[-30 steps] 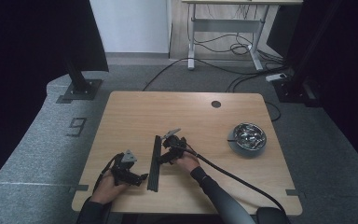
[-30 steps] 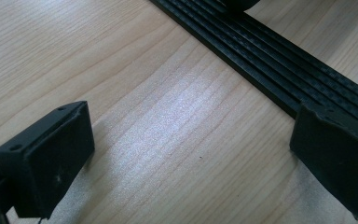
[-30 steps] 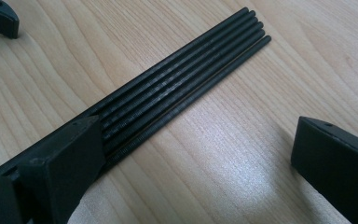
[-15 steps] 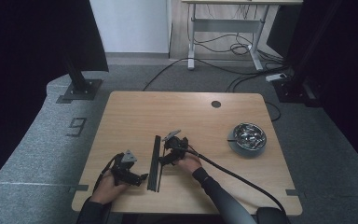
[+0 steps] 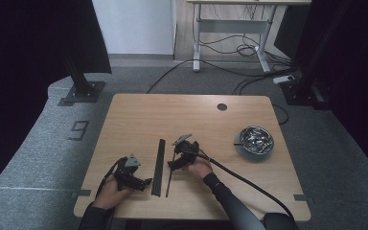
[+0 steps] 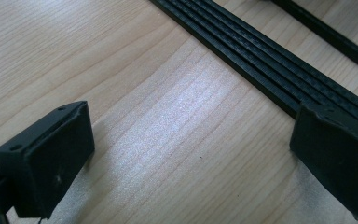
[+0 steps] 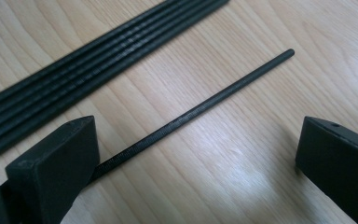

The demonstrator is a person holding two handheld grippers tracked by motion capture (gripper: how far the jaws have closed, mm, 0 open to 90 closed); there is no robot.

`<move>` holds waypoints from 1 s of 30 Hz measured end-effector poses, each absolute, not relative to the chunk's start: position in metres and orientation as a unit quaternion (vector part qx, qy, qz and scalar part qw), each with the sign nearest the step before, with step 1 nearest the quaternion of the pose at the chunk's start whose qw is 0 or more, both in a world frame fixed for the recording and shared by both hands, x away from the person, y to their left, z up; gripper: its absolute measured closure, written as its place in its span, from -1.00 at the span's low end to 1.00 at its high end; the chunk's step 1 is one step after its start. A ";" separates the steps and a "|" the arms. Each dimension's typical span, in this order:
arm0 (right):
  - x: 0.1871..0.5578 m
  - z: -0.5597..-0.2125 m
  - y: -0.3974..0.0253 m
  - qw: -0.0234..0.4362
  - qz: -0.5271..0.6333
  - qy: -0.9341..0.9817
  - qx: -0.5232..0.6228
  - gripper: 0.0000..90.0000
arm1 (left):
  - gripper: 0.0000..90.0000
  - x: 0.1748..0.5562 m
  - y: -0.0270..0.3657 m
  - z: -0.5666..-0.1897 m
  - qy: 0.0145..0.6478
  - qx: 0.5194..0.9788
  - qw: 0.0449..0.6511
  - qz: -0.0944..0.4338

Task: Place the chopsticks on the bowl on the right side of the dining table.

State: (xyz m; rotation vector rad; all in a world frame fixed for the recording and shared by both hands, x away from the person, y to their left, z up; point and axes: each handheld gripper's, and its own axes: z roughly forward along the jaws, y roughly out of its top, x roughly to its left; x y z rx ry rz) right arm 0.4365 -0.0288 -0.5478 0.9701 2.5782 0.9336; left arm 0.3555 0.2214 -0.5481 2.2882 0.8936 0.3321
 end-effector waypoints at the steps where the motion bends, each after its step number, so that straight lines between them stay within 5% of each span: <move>1: 0.436 -0.548 -0.030 0.116 0.319 0.880 0.332 -1.00 | -1.00 0.356 0.221 -0.548 0.341 0.873 0.325 0.127; 30: 0.444 -0.549 -0.081 0.139 0.316 0.853 0.391 -1.00 | -1.00 0.356 0.221 -0.548 0.341 0.873 0.325 0.127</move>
